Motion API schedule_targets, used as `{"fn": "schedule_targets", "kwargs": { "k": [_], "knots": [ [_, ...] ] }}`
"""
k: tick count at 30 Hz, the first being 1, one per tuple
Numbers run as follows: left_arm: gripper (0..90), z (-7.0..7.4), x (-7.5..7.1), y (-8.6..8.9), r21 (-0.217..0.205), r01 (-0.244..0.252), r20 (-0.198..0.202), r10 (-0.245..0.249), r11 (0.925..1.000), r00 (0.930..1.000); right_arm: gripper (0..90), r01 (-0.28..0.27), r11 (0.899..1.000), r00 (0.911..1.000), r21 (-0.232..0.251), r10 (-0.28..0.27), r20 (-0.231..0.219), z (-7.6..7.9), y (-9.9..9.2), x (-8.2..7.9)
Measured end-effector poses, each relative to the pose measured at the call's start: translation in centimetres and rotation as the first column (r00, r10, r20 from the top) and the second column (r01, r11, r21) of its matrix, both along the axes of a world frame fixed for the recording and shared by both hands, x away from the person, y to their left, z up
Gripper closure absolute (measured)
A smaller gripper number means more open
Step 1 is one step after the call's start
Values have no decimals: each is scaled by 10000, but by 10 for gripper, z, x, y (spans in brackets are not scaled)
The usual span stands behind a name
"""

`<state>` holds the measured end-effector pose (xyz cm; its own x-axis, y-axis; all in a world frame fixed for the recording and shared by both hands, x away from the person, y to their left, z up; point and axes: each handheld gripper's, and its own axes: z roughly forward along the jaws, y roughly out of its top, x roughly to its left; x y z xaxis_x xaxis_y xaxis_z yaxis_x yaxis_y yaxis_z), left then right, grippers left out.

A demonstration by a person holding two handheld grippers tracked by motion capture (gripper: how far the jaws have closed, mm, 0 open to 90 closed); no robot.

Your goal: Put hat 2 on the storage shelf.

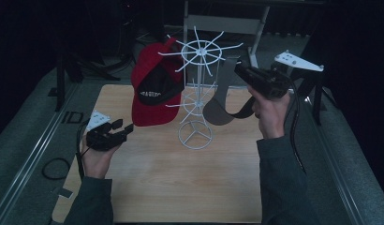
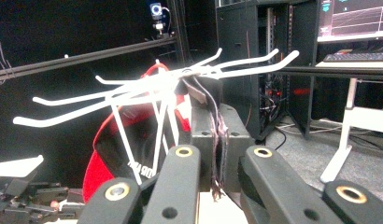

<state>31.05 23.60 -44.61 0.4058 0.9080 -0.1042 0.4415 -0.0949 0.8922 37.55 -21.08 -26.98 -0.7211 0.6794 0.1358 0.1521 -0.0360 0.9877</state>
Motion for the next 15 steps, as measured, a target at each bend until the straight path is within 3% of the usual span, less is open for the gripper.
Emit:
{"fn": "schedule_targets", "kwargs": {
  "k": [15],
  "knots": [
    [511, 0, 0, 1, -40, -9, 24, 9, 10000, 10000, 872, -59, 9998, 9997, -206, 54, -231, -10, 6, 3]
  ]
}}
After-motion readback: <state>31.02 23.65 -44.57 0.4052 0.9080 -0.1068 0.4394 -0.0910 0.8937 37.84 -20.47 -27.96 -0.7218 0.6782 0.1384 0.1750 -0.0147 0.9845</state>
